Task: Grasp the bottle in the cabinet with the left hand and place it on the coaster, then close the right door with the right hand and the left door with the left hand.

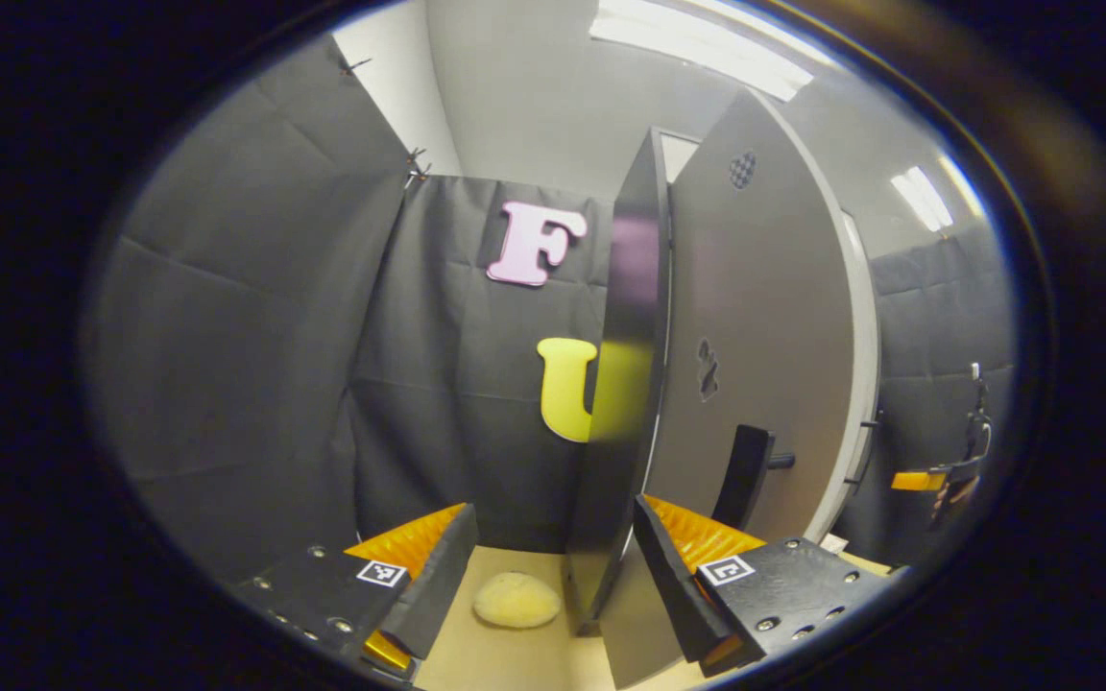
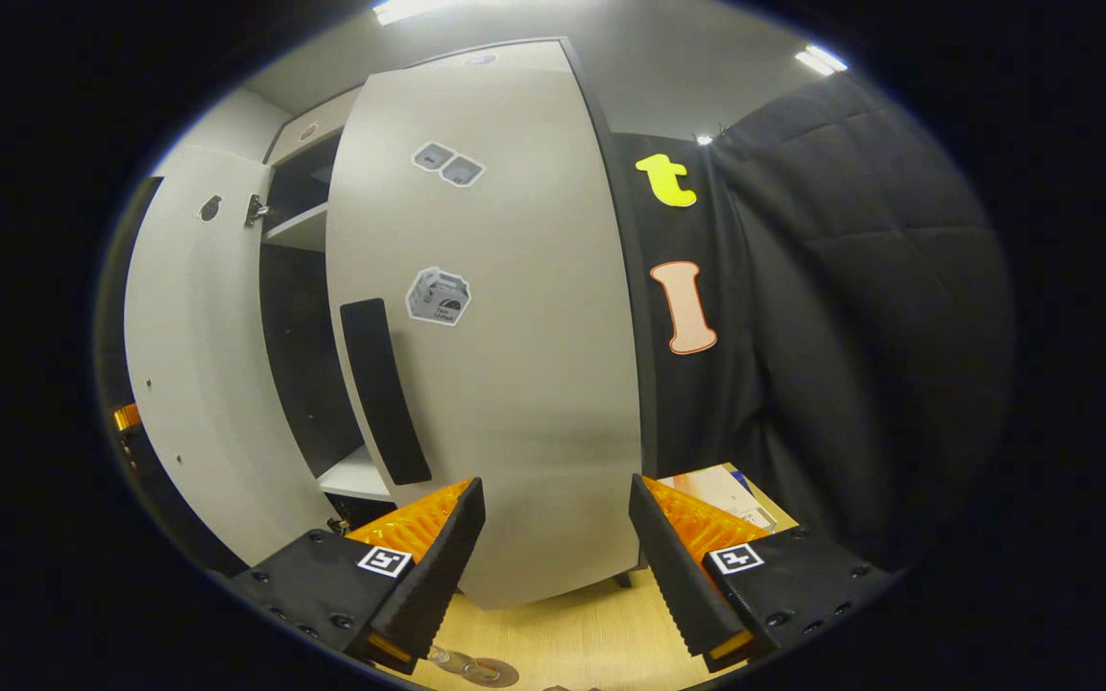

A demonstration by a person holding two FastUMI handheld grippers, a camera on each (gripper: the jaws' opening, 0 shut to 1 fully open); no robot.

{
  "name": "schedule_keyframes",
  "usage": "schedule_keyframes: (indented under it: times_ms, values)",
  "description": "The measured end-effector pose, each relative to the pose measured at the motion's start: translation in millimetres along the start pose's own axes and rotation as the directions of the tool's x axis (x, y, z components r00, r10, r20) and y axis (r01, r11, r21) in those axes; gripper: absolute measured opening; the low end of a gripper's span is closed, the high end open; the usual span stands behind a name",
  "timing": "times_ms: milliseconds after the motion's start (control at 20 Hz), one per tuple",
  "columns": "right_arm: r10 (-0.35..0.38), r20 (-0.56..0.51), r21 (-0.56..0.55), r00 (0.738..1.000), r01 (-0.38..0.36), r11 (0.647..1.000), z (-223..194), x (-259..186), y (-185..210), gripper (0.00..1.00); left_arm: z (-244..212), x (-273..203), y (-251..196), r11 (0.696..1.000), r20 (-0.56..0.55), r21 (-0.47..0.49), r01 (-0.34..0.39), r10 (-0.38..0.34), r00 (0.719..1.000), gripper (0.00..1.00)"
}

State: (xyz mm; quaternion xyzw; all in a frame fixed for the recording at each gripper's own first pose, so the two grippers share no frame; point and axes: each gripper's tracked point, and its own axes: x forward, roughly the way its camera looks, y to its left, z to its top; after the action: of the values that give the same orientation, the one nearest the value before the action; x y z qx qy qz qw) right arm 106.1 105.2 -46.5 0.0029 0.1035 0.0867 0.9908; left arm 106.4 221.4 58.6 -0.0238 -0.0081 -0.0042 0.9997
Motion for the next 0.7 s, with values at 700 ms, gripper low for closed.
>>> schedule_keyframes:
  times_ms: [700]
  values:
    - [-0.115,0.027,0.026,0.993,0.115,0.993,-7.6,-18.4,-43.9,0.96,4.7,20.1,-34.1,0.997,-0.005,0.052,0.049,-0.049,0.999,0.94]
